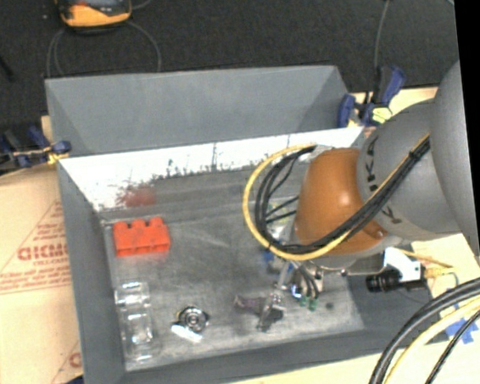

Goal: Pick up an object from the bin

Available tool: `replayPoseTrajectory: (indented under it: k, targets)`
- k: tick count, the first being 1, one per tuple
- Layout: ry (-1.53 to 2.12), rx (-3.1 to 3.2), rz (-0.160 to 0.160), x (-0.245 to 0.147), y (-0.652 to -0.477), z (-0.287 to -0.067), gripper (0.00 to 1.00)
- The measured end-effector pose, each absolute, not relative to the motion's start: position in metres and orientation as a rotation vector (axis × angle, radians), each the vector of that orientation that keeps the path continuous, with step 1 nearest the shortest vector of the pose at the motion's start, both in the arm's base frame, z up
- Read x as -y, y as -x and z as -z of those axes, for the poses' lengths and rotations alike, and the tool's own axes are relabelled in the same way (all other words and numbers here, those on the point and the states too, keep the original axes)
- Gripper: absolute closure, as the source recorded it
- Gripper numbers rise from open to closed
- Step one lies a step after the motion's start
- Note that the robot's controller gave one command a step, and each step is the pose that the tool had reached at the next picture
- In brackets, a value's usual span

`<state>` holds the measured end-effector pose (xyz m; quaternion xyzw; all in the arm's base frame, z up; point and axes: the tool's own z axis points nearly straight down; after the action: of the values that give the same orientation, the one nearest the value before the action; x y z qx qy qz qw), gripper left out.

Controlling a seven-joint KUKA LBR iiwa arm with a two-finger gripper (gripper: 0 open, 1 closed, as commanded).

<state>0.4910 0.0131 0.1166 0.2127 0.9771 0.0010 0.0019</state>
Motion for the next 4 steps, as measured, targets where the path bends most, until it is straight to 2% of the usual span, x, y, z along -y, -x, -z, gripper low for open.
replayPoseTrajectory:
  k: [1,2,3,4]
  targets:
    - [-0.739,-3.039,0.000,-0.017,-0.477,-0.072,0.00]
    - [-0.739,-3.045,0.000,-0.016,-0.479,-0.074,0.00]
    - [-0.738,-3.042,-0.002,-0.016,-0.481,-0.075,1.00]
    - [-0.729,-3.051,-0.004,-0.016,-0.482,-0.120,1.00]
